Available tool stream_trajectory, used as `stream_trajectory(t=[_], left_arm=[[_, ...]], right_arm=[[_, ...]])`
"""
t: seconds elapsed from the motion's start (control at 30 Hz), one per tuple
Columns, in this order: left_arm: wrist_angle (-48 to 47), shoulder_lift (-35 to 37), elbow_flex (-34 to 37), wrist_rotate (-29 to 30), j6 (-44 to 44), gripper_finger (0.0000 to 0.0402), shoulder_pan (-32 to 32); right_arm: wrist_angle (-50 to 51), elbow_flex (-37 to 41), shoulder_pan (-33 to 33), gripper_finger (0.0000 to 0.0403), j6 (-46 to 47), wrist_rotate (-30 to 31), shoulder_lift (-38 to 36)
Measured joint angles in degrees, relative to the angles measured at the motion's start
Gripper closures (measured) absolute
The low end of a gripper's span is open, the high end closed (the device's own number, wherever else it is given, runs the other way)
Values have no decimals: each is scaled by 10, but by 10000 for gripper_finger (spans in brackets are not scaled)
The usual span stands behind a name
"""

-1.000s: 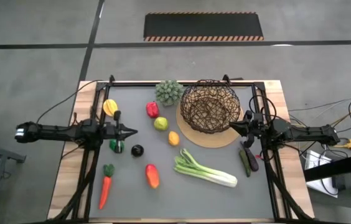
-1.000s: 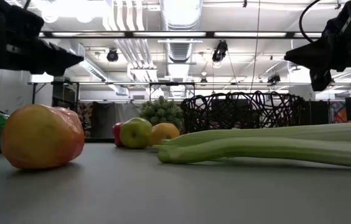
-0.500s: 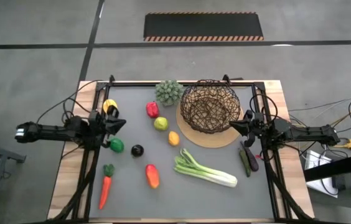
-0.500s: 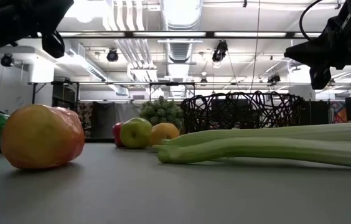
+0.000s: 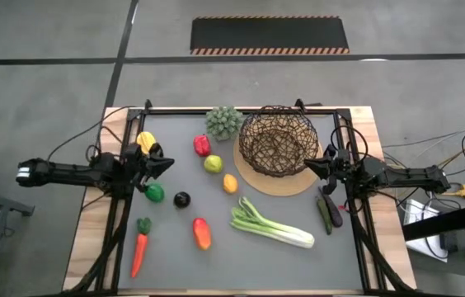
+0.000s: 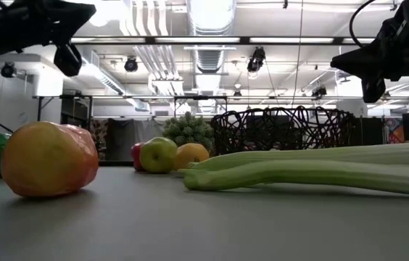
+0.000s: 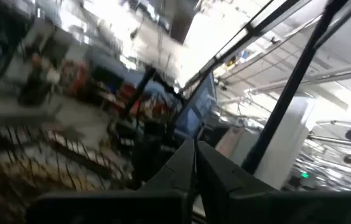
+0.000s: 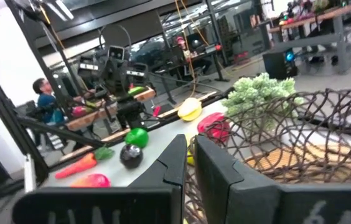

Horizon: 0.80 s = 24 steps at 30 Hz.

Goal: Build produce basket
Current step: Put the black plum into the black wire basket

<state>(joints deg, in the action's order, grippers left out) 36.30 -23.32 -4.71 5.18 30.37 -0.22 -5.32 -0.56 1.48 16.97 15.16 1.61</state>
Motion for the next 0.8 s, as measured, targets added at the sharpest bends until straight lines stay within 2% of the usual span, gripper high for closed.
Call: stream_trajectory(t=[0.17, 0.3, 0.57, 0.8], left_arm=[[-83, -68, -71, -2, 68, 402, -2], [-197, -124, -144, -3, 93, 402, -7], [-477, -251, -310, -14, 128, 402, -30], [-733, -372, -453, -56, 174, 402, -88]], right_arm=[[-4, 0, 0, 379, -41, 16, 0], [-18, 0, 0, 365, -83, 35, 0], [-107, 0, 0, 289, -177, 35, 0], [-117, 0, 0, 240, -222, 33, 0]])
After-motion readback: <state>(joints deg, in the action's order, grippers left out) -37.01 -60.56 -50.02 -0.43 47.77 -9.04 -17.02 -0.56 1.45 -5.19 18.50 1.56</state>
